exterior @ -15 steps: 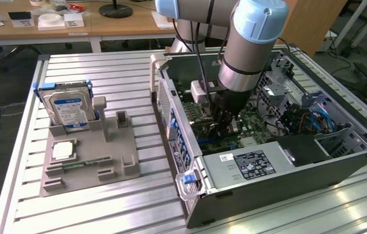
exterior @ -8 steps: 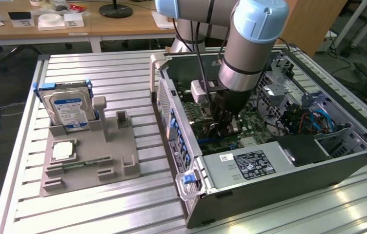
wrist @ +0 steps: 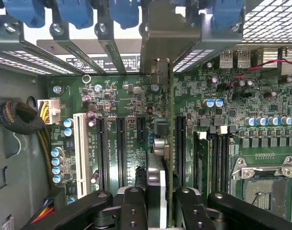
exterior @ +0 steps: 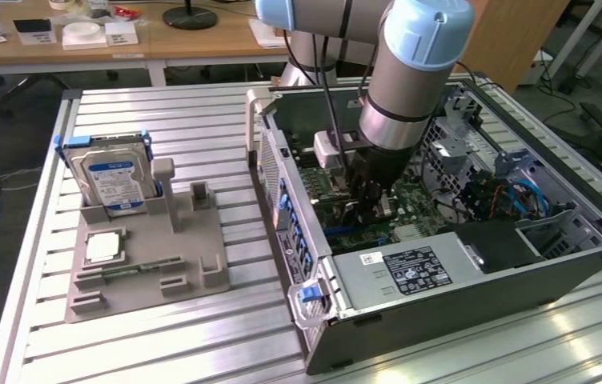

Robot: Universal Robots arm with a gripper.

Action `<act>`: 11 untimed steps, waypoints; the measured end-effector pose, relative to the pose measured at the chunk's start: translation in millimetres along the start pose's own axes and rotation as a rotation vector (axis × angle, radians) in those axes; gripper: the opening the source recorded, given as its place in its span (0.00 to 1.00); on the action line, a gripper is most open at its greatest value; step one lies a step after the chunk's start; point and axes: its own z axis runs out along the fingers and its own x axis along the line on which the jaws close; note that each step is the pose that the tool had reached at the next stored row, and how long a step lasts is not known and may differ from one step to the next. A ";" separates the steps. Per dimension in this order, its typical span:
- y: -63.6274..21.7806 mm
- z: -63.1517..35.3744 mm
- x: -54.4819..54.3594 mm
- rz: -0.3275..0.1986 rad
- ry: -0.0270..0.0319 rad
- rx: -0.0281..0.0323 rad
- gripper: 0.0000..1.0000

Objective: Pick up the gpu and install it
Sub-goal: 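Insert the gpu into the slot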

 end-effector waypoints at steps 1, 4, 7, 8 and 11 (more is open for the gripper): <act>0.0 0.0 -0.2 0.000 0.0001 0.0000 0.28; 0.1 0.5 -0.6 0.000 0.0002 0.0000 0.28; 0.1 0.7 -1.1 0.000 -0.0001 0.0002 0.28; 0.1 0.6 -1.5 0.000 0.0002 0.0000 0.28; 0.2 0.8 -3.7 0.000 0.0003 -0.0001 0.28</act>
